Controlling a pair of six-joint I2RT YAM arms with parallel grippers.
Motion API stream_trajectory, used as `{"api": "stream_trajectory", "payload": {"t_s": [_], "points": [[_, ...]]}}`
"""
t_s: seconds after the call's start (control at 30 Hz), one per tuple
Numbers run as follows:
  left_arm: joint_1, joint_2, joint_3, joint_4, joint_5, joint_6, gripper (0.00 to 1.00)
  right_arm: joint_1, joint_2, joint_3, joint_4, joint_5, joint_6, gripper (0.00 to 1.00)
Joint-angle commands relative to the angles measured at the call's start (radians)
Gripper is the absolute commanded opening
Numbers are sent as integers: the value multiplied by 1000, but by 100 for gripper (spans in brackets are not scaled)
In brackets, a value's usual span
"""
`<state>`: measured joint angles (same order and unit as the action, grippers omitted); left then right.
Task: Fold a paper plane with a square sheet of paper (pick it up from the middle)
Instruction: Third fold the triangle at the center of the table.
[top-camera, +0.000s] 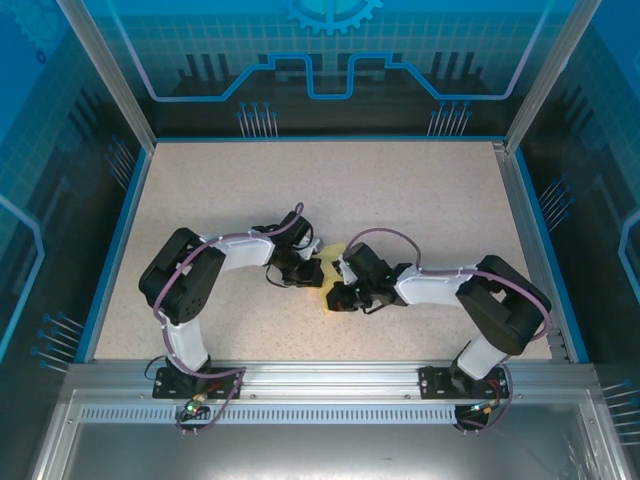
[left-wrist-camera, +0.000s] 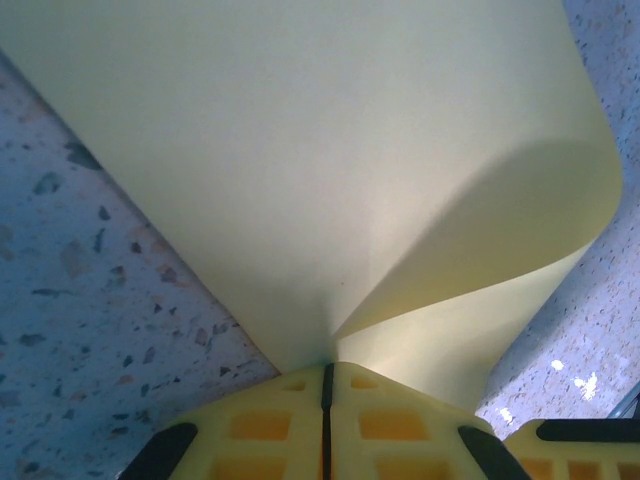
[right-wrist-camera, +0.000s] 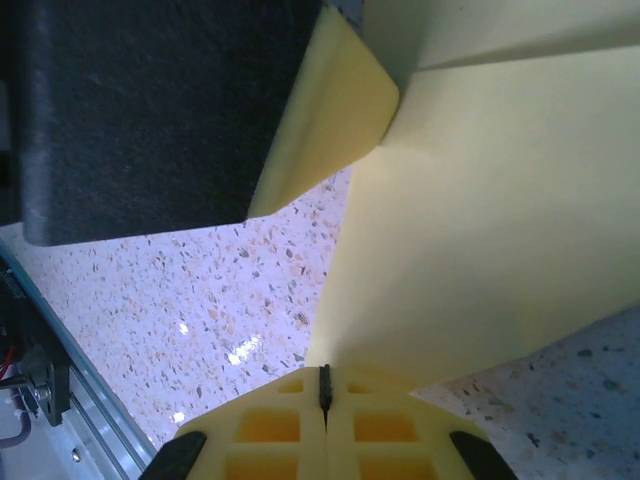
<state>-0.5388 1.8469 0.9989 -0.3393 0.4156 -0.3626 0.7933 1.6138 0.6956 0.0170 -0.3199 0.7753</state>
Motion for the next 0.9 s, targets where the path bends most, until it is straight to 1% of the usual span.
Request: {"api": "stream_trajectory", "payload": {"t_s": [0.0, 0.17, 0.4, 0.87], "points": [[0, 89, -39, -47, -189, 25, 8, 11, -4, 24, 9, 9, 16, 0], [0, 91, -37, -45, -187, 27, 8, 12, 51, 50, 21, 1, 12, 0], [1, 95, -40, -45, -190, 33, 8, 13, 89, 55, 10, -15, 1, 0], [2, 109, -29, -49, -188, 37, 8, 43, 82, 37, -25, -60, -18, 0]]}}
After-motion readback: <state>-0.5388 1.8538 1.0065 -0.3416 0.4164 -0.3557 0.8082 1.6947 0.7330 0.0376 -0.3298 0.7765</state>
